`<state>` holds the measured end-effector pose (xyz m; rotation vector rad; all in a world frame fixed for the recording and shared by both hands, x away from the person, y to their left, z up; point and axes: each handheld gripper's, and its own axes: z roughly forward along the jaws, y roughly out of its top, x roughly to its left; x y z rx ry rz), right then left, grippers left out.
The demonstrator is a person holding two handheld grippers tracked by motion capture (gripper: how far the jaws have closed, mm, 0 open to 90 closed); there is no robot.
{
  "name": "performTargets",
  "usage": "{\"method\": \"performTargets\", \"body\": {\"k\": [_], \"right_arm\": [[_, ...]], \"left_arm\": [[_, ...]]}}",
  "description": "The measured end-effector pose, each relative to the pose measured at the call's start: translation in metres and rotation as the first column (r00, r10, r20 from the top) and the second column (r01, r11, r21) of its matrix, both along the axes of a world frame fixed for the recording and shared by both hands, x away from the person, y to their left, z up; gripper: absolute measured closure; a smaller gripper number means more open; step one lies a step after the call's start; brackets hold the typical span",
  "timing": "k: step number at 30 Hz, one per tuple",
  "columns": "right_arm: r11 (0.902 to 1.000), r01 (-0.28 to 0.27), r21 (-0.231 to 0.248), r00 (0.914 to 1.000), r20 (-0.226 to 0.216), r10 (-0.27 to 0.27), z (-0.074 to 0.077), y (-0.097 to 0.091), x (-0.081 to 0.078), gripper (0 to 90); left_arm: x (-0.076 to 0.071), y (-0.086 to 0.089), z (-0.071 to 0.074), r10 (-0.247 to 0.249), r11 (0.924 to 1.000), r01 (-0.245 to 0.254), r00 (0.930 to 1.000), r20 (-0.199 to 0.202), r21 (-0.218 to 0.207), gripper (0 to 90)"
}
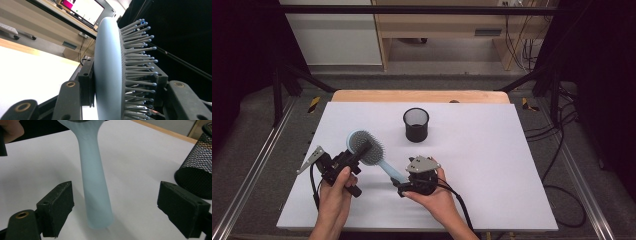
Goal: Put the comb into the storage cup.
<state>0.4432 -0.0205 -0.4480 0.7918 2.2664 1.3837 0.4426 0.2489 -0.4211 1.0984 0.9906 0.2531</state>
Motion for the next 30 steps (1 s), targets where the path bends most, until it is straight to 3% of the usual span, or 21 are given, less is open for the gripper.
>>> {"method": "performTargets", "body": {"k": [11, 16, 25, 30], "right_arm": [[0.9980, 0.015, 0.062, 0.9984, -0.055, -0.012, 0.004, -0.023, 0.010, 8.2], [0.9974, 0.023, 0.068, 0.9995, -0.025, -0.021, 0.008, -0.034, 0.012, 6.8], [0.9942, 0.078, 0.074, 0.9968, -0.022, -0.077, 0.012, -0.061, 0.019, 7.0], [0.9916, 0.127, 0.026, 0.9917, 0.016, -0.127, 0.010, -0.072, 0.020, 7.0]], "left_arm": [[0.000, 0.012, 0.005, 0.039, 0.9989, -0.038, 0.9991, 0.016, -0.027, 50.5], [0.000, 0.017, 0.008, 0.054, 0.9984, -0.053, 0.9980, 0.032, -0.019, 50.5], [0.000, 0.028, 0.009, 0.087, 0.9961, -0.086, 0.9954, 0.040, -0.015, 50.5], [-0.002, 0.033, 0.011, 0.099, 0.9950, -0.099, 0.9939, 0.048, -0.014, 50.6]]}}
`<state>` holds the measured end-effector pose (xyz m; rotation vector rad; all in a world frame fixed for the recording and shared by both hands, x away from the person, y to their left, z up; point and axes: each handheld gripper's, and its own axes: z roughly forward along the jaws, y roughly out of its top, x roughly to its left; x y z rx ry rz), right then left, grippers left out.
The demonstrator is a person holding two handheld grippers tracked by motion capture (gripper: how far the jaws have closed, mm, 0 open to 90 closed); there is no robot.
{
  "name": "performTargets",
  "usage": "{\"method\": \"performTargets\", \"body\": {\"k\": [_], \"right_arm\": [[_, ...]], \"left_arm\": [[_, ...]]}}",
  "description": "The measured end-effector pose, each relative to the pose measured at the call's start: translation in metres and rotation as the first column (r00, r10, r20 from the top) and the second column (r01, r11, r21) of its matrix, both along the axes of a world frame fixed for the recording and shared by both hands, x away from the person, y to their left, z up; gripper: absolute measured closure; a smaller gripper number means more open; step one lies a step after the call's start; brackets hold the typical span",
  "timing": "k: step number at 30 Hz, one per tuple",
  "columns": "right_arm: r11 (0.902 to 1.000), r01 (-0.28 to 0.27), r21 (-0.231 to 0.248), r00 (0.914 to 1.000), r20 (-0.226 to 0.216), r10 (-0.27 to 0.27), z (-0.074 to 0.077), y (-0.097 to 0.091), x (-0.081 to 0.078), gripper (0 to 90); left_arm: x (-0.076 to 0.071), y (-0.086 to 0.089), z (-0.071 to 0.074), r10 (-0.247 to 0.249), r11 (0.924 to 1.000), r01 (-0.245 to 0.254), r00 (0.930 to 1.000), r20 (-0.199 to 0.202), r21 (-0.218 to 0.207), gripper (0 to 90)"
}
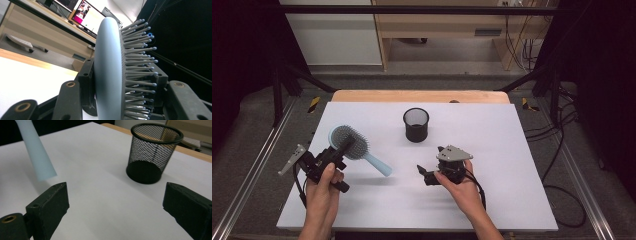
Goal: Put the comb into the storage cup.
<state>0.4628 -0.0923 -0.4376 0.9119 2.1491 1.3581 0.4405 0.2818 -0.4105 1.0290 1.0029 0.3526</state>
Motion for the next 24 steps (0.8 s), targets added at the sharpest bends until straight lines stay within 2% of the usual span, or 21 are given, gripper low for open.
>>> {"method": "performTargets", "body": {"k": [2, 5, 9, 11, 13, 16, 19, 20, 22, 24], "right_arm": [[0.9997, 0.021, -0.016, 0.9997, 0.012, -0.020, -0.001, -0.005, 0.000, 6.7], [0.9983, 0.058, 0.004, 0.9977, 0.035, -0.058, -0.001, -0.014, 0.000, 6.8], [0.9959, 0.090, 0.008, 0.9947, 0.049, -0.090, 0.002, -0.037, -0.002, 7.6], [0.9917, 0.128, 0.008, 0.9904, 0.051, -0.129, 0.002, -0.053, -0.005, 7.8], [0.9860, 0.165, 0.027, 0.9847, 0.053, -0.166, 0.001, -0.071, -0.008, 7.8], [0.9707, 0.232, 0.064, 0.9705, 0.053, -0.235, -0.005, -0.094, -0.010, 7.7], [0.9624, 0.268, 0.046, 0.9585, 0.088, -0.271, -0.003, -0.106, -0.013, 7.5], [0.9614, 0.271, 0.046, 0.9569, 0.095, -0.274, -0.003, -0.108, -0.014, 7.0], [0.9616, 0.263, 0.079, 0.9586, 0.092, -0.270, -0.001, -0.112, -0.015, 6.1], [0.9623, 0.262, 0.072, 0.9579, 0.101, -0.269, 0.001, -0.113, -0.016, 5.9]], "left_arm": [[-0.001, 0.002, 0.002, 0.006, 1.0000, -0.006, 1.0000, 0.004, -0.007, 50.6], [-0.001, 0.001, 0.003, 0.009, 0.9999, -0.009, 0.9999, 0.009, -0.009, 50.5], [0.000, -0.002, 0.006, 0.012, 0.9996, -0.013, 0.9997, 0.020, 0.025, 50.5], [0.000, -0.004, 0.007, 0.016, 0.9987, -0.017, 0.9996, 0.022, 0.049, 50.5], [0.002, -0.007, 0.007, 0.013, 0.9985, -0.014, 0.9997, 0.018, 0.053, 50.5], [0.006, -0.012, 0.009, 0.005, 0.9971, -0.006, 0.9999, 0.015, 0.076, 50.5], [0.009, -0.015, 0.014, 0.002, 0.9960, -0.004, 0.9998, 0.021, 0.089, 50.4], [0.012, -0.016, 0.016, 0.004, 0.9959, -0.006, 0.9998, 0.019, 0.091, 50.5], [0.017, -0.017, 0.022, 0.006, 0.9939, -0.009, 0.9998, 0.019, 0.110, 50.5], [0.022, -0.018, 0.031, 0.011, 0.9906, -0.015, 0.9995, 0.031, 0.136, 50.5]]}}
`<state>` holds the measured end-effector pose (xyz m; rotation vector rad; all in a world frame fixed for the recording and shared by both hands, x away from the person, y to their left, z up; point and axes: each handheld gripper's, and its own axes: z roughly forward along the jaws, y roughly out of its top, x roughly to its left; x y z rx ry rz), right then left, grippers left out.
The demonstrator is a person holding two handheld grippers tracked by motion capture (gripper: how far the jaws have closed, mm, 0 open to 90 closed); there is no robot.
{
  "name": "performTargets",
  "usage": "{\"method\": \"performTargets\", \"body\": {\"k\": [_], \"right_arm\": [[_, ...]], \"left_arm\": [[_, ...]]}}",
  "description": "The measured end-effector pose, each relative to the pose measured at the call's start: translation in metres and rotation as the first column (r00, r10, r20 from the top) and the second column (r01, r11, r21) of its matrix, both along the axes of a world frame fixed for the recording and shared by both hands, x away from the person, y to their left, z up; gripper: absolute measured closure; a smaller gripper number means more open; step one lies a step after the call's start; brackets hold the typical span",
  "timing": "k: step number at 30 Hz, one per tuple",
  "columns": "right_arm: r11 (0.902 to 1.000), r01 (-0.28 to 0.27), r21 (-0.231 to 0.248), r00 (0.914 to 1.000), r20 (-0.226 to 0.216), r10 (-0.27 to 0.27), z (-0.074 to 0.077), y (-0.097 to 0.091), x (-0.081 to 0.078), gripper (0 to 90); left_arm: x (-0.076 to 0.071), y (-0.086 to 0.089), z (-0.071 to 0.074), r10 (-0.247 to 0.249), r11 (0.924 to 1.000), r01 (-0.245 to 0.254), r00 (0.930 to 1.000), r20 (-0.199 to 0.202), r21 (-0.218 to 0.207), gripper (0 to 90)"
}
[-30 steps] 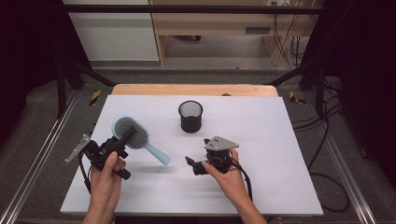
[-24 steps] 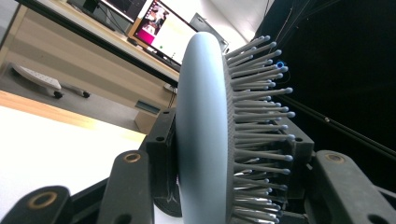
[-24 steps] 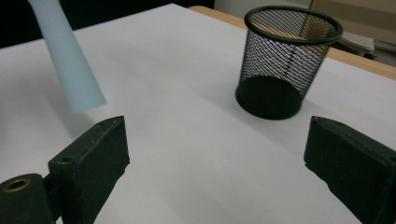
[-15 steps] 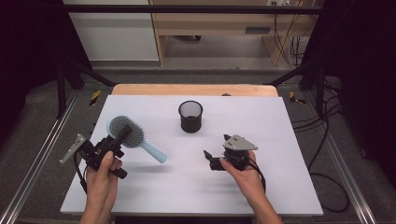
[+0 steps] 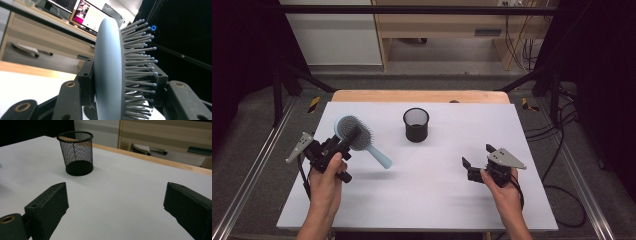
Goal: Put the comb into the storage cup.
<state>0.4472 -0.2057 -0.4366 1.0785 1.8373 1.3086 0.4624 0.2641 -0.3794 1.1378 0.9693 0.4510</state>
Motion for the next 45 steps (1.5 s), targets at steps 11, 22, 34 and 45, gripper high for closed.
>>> {"method": "performTargets", "body": {"k": [11, 22, 34, 45], "right_arm": [[0.9999, -0.004, -0.012, 0.9984, 0.056, 0.004, -0.004, -0.012, -0.016, 5.8], [1.0000, -0.002, -0.008, 0.9994, 0.036, 0.002, -0.011, -0.011, -0.016, 5.8], [0.9999, 0.001, 0.015, 0.9997, 0.025, -0.001, -0.011, -0.014, -0.015, 6.1], [0.9992, 0.009, 0.038, 0.9997, 0.021, -0.010, -0.010, -0.018, -0.015, 6.1]], "left_arm": [[0.033, -0.018, 0.042, 0.000, 0.9997, -0.002, 0.9986, 0.053, 0.026, 50.4], [0.059, -0.034, 0.060, -0.008, 0.9983, 0.004, 0.9983, 0.058, 0.059, 50.4], [0.071, -0.051, 0.076, -0.043, 0.9950, 0.037, 0.9967, 0.069, 0.093, 50.2], [0.081, -0.059, 0.088, -0.028, 0.9954, 0.020, 0.9966, 0.077, 0.094, 50.2]]}}
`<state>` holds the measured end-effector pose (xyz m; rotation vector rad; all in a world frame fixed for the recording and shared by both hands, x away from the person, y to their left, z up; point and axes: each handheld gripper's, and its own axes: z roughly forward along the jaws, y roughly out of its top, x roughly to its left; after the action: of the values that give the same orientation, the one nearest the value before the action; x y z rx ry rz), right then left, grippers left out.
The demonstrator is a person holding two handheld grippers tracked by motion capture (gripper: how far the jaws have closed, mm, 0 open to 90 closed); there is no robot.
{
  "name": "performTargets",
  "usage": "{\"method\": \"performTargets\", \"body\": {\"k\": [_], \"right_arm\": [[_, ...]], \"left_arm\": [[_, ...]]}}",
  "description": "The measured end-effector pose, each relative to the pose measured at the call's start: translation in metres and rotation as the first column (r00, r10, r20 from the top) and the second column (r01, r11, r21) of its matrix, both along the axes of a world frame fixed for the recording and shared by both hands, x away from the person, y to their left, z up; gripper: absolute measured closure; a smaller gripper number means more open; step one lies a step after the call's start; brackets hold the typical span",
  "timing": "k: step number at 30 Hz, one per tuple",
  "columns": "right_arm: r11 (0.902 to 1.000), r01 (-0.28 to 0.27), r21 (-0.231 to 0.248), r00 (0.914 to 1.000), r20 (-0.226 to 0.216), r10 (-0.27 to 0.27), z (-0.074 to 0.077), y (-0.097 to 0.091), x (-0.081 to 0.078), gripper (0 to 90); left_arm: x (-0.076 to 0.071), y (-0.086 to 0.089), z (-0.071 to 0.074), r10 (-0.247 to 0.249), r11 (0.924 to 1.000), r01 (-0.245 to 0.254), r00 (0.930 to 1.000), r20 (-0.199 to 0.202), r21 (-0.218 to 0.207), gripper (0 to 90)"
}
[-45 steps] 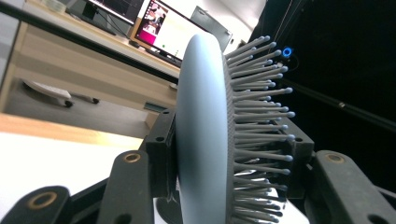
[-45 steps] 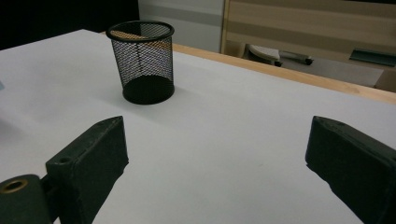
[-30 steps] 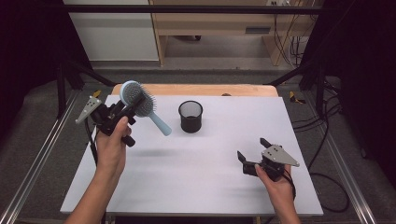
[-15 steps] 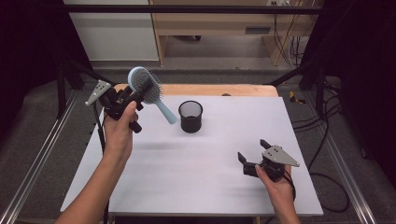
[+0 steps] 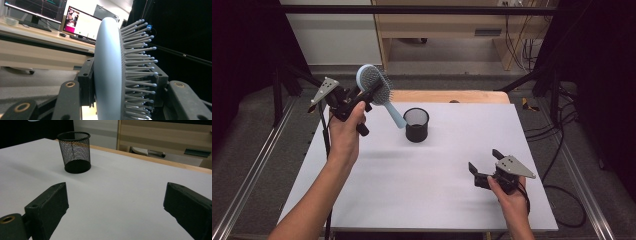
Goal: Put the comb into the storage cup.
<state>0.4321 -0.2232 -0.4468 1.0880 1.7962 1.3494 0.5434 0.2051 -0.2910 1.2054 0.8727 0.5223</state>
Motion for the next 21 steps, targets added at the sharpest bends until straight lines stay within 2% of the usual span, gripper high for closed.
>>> {"method": "performTargets", "body": {"k": [3, 14, 21], "right_arm": [[0.9999, -0.006, 0.008, 1.0000, -0.007, 0.006, 0.000, -0.002, 0.000, 9.3], [0.9997, -0.024, 0.009, 0.9997, -0.004, 0.025, 0.000, -0.001, 0.000, 6.8], [0.9996, -0.024, 0.016, 0.9997, -0.009, 0.024, 0.000, -0.001, 0.000, 5.0]], "left_arm": [[0.003, -0.002, -0.001, 0.009, 0.9999, -0.009, 1.0000, 0.000, 0.015, 50.1], [0.019, -0.007, -0.005, 0.026, 0.9995, -0.027, 0.9994, -0.024, -0.019, 50.1], [0.028, -0.013, -0.002, 0.029, 0.9995, -0.030, 0.9993, -0.021, -0.013, 50.1]]}}
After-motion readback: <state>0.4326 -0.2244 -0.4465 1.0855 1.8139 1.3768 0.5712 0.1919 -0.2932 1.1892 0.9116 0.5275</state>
